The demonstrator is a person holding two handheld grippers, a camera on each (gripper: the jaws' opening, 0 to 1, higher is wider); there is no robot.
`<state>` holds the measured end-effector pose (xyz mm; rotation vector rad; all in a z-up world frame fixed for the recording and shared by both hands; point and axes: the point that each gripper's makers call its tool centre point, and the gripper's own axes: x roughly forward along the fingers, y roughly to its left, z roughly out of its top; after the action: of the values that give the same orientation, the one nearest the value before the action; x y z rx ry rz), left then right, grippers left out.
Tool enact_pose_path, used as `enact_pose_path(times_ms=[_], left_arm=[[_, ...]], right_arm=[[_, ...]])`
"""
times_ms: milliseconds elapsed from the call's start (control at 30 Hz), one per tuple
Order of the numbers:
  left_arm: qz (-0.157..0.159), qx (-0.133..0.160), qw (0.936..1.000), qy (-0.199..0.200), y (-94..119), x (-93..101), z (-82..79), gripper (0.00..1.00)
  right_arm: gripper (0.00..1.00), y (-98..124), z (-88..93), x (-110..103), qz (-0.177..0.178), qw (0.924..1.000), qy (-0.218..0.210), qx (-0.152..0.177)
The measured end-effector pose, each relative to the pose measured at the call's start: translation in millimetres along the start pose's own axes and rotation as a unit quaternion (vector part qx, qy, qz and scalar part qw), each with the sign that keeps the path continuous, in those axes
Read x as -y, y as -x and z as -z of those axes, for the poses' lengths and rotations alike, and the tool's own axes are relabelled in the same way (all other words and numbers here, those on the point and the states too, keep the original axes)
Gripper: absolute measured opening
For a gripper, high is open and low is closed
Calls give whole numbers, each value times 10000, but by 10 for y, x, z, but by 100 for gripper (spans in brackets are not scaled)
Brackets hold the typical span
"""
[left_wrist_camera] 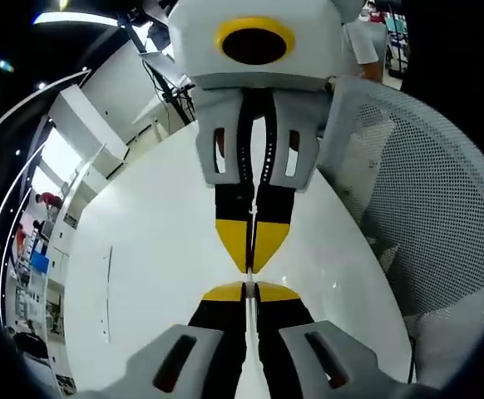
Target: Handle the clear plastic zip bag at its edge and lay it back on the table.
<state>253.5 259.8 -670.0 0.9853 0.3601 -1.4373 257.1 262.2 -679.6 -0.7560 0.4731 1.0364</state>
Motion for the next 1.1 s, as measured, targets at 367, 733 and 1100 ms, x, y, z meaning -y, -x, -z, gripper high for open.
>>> enact_pose_path(times_ms=[367,733,1100], left_arm=[[17,29,10000,59,12,-4,7,0],[65,13,10000,62,15,6,4,0],[58,1,10000,80,19,6,9,0]], right_arm=[[0,49,-38,-18,-13,9999,110,16],[0,66,-47,-29,-28,9999,167,30],[0,79,-46,-28,-25,9998,171,35]])
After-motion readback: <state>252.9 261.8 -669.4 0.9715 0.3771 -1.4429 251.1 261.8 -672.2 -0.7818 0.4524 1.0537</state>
